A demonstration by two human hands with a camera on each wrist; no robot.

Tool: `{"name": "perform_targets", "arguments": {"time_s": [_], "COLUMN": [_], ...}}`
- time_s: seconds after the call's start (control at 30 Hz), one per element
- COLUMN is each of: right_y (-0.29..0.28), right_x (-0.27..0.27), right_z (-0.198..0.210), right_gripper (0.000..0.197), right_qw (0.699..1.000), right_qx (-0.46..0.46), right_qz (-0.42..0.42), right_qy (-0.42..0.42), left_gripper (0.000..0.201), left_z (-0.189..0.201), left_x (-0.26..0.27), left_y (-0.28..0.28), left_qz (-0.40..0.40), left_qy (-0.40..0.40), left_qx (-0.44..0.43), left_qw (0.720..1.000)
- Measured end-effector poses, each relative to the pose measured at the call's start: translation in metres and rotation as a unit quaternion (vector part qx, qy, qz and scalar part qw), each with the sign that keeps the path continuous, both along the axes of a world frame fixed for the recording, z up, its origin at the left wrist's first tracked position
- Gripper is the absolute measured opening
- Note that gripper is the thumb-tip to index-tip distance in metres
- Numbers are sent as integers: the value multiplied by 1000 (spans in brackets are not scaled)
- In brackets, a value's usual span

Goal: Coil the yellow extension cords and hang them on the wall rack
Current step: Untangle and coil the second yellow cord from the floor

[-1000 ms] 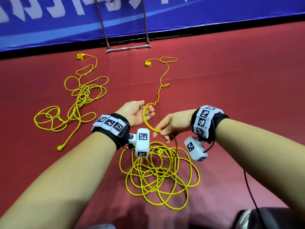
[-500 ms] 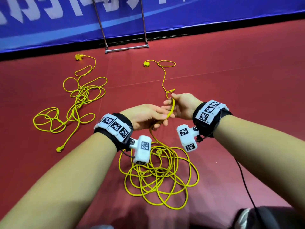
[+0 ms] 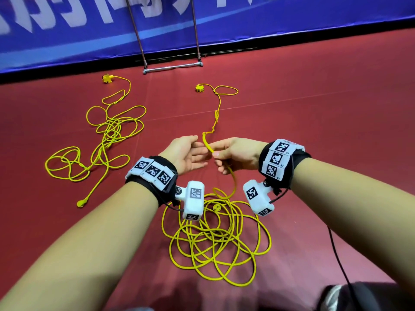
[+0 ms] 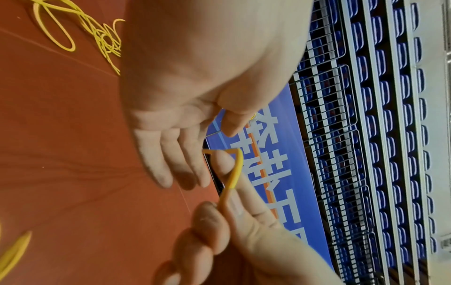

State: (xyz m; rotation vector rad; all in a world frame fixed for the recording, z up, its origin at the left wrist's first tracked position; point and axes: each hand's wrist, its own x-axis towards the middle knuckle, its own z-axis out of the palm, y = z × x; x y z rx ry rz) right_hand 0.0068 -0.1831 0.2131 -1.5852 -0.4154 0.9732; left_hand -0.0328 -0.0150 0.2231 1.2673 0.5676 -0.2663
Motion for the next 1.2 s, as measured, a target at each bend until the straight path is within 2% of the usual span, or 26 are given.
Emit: {"name": "perform_targets", "arguments": {"time_s": [0.13,0.2,0.33,0.43,0.57,0.67,0.8,0.93,1.03,1.2], "right_y": [5,7,7,6,-1,-5,-10,-15,-16,-14], "right_x": [-7,-9,-10,-9,-2,7,19,21,21,23], "right_z": [-5,-6,-5,-6,-6,-5,-6,-1,0,-4], "right_gripper": [28,28,29,27,17,21,20,24,16,15], "right_qw": [994,987,975,979,994,984,960,947,939,951], "right_qx": [-46,-73,-127,-150,-100,-48,1,39,46,36], "right_qz": [90,122,140,87,-46,-162,-269,-290,-309,-283], "right_qy": [-43,-69,-114,-109,-11,62,80,135,141,119], "left_gripper": [29,32,19,12,9,13,17,17,17,21], "left_z": [2,3,0,3,8,8,8,8,6,7], "left_x": [1,1,-2,-3,-5,-8,-10,-13,-18,-21], "left_y": [0,-2,-7,-9,-12,-17,-22,-25,-28,-31], "left_qz": [47,63,57,31,-36,-106,-184,-270,-335,-368], "left_qy": [-15,-22,-32,-43,-68,-81,-98,-114,-102,-54], "left_qx": [-54,-53,-35,16,79,130,129,141,149,178], "left_qw": [997,996,997,998,994,982,970,946,925,911]}}
